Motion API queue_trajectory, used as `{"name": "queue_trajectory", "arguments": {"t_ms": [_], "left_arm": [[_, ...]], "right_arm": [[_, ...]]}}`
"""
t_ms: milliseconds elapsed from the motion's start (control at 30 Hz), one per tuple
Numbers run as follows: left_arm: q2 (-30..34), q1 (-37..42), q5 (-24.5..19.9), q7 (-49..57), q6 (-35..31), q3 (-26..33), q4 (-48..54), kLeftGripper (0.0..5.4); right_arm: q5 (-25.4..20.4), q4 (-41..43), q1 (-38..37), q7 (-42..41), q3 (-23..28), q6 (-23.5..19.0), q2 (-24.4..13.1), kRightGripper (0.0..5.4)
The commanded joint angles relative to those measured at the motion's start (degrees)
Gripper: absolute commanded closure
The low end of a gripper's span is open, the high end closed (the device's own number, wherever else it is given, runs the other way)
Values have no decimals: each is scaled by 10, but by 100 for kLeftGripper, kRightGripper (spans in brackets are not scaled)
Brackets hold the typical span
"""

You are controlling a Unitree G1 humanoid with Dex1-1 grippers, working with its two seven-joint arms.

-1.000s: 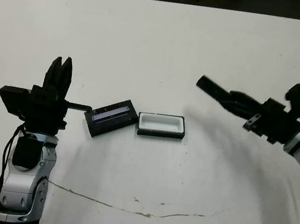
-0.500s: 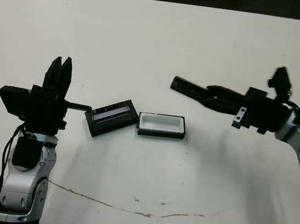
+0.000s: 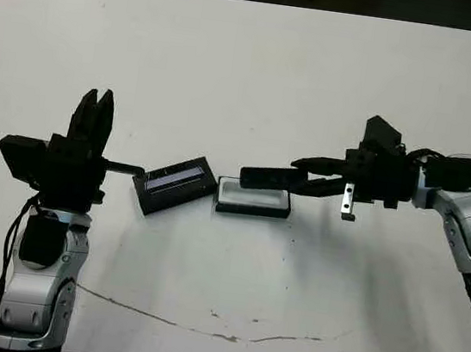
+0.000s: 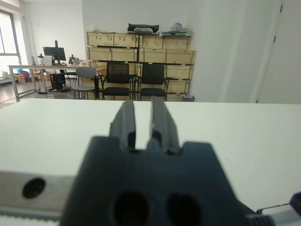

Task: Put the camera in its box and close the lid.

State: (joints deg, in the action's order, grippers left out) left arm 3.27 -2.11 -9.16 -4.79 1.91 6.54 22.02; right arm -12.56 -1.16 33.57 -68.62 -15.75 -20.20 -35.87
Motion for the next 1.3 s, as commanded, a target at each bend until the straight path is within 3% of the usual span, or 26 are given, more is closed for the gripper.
{"name": "queue_trajectory", "arguments": {"t_ms": [33, 700, 967, 1167, 1300], "left_arm": [[0, -11, 0, 0, -5, -2, -1, 540], [-2, -15, 4, 2, 3, -7, -6, 540], [-2, -18, 9, 4, 7, -10, -5, 540], [-7, -21, 14, 10, 4, -14, -3, 540], [-7, -23, 22, 11, 10, -15, -5, 540]], "right_arm": [[14, -7, 7, -8, -9, 3, -6, 540], [53, -13, 21, -18, -44, -8, 4, 540], [66, -6, 22, -16, -61, 11, 19, 540], [42, 1, 30, -31, -65, -48, 37, 540], [39, 3, 33, -29, -72, -60, 47, 540]]}}
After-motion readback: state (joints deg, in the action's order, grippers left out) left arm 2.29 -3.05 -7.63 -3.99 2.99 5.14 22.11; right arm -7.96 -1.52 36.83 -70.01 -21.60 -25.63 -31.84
